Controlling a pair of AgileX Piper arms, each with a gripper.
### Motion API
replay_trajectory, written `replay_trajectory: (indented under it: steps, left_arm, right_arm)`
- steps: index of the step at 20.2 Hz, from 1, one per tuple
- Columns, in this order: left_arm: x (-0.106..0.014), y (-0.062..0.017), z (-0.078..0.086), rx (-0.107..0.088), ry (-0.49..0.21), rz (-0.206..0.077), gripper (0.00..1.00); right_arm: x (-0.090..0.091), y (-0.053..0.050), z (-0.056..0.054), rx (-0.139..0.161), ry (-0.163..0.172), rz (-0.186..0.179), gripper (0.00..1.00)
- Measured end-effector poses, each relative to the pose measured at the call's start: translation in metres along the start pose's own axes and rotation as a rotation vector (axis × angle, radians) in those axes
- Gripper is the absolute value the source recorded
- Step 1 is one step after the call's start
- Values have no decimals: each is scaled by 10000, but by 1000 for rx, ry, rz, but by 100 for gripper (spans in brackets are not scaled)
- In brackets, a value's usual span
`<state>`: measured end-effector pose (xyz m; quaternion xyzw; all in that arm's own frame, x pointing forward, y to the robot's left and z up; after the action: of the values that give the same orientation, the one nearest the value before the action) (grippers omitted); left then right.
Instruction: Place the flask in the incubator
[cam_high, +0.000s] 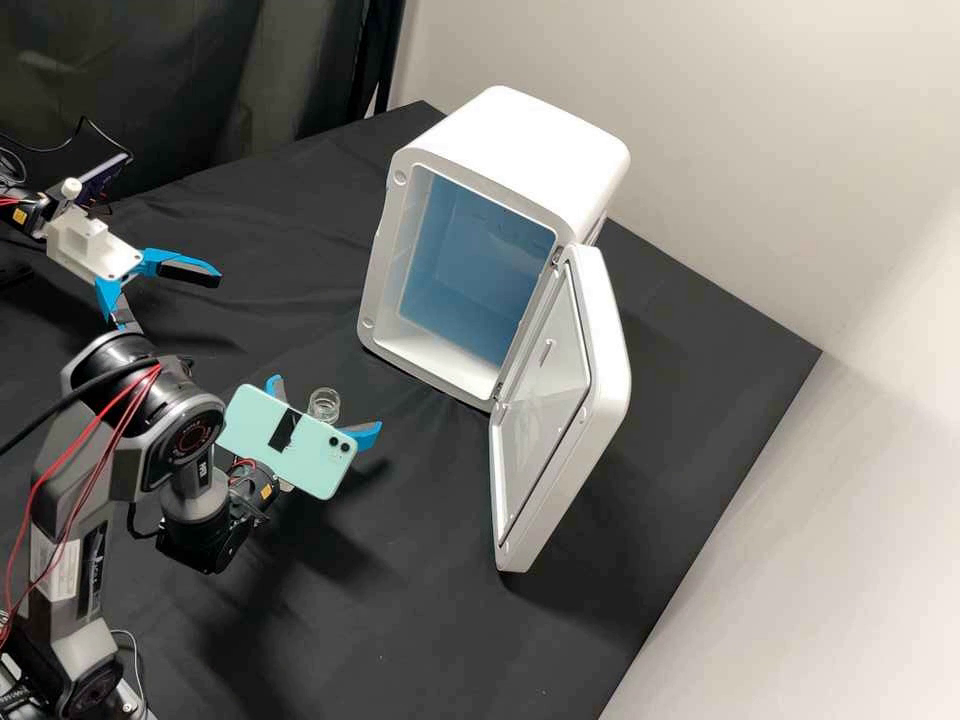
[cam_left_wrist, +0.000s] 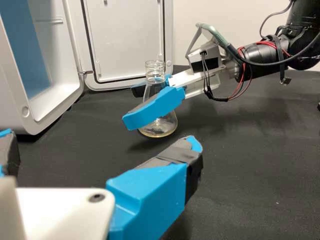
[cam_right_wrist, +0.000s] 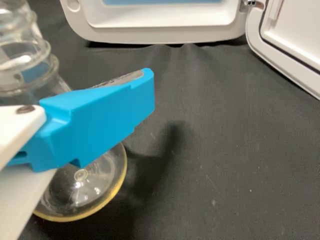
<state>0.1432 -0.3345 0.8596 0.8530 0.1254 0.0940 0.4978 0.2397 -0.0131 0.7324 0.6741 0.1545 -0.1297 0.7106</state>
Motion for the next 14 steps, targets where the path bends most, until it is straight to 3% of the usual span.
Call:
replay_trajectory:
  steps: [10,14]
  left_arm:
    - [0,0,0,0,0,0,100]
    - [-2,-11,-23,-9,11,-4,100]
  right_arm:
    - [12,-31,34,8,-12,-10,100]
    - [14,-38,41,9,-15,-12,100]
